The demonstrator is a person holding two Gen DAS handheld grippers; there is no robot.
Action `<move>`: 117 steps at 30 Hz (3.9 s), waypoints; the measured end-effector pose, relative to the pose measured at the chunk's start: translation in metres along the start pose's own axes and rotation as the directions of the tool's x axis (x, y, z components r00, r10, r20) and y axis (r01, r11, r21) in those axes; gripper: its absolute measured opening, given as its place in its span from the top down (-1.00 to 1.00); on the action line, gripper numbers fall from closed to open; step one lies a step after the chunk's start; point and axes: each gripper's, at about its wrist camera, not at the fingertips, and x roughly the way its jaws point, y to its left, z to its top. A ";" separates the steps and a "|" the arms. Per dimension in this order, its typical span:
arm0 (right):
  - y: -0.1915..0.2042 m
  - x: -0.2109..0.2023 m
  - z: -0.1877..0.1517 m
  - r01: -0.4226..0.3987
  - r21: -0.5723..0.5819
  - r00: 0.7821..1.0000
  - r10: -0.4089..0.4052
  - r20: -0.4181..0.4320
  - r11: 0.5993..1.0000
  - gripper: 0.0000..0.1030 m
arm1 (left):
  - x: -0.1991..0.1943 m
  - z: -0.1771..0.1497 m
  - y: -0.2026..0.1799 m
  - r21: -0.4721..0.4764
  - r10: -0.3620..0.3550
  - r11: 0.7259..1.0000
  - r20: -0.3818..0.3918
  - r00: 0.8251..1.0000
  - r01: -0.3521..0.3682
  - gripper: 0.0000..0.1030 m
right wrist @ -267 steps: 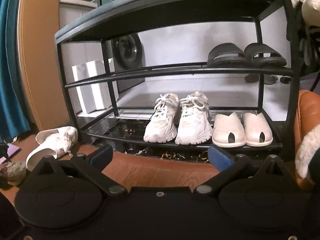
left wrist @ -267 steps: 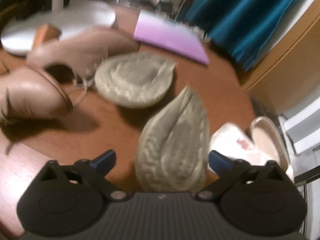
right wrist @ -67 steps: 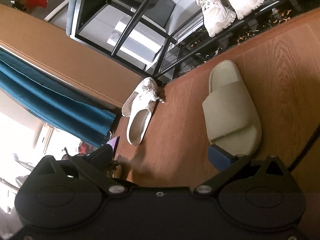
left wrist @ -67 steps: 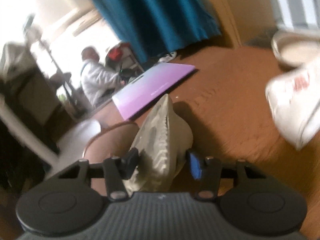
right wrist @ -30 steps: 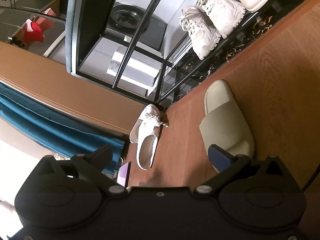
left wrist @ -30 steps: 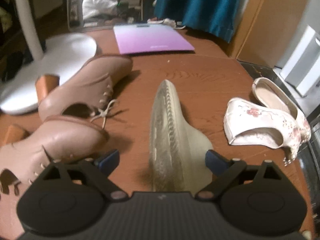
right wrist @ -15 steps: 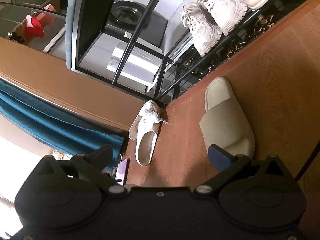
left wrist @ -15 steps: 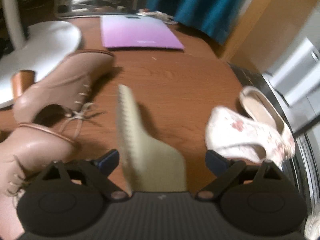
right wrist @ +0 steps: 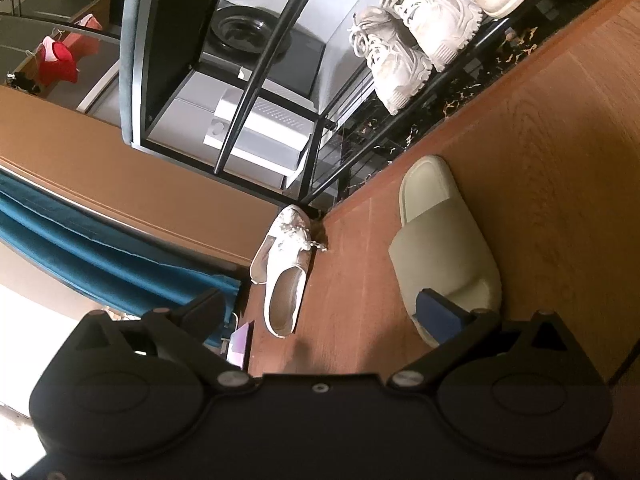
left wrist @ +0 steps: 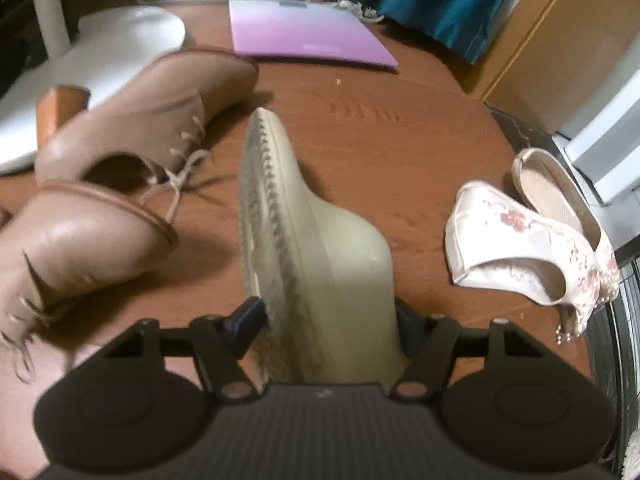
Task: Organize scattered shoes
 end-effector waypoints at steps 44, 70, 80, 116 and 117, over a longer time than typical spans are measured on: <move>-0.033 -0.075 0.051 0.532 0.119 0.727 -0.525 0.442 0.838 -1.00 | -0.120 -0.293 -0.233 0.554 -0.399 0.553 -0.479 0.782 0.622 -0.82; -0.036 0.070 0.029 0.564 -0.322 0.806 -0.592 0.015 0.760 -1.00 | -0.109 -0.175 -0.222 0.613 -0.375 0.707 -0.098 0.922 0.353 -0.98; -0.011 0.072 0.032 0.691 -0.455 0.709 -0.650 0.275 0.562 -0.94 | -0.109 -0.184 -0.228 0.660 -0.362 0.681 -0.073 0.929 0.317 -0.98; 0.007 0.094 -0.054 0.488 -0.730 0.798 -0.583 0.152 0.478 -0.76 | -0.085 -0.180 -0.229 0.614 -0.254 0.741 -0.116 0.960 0.271 -0.99; 0.007 0.096 -0.054 0.488 -0.732 0.796 -0.586 0.150 0.476 -0.76 | -0.085 -0.179 -0.229 0.612 -0.256 0.742 -0.118 0.959 0.273 -0.99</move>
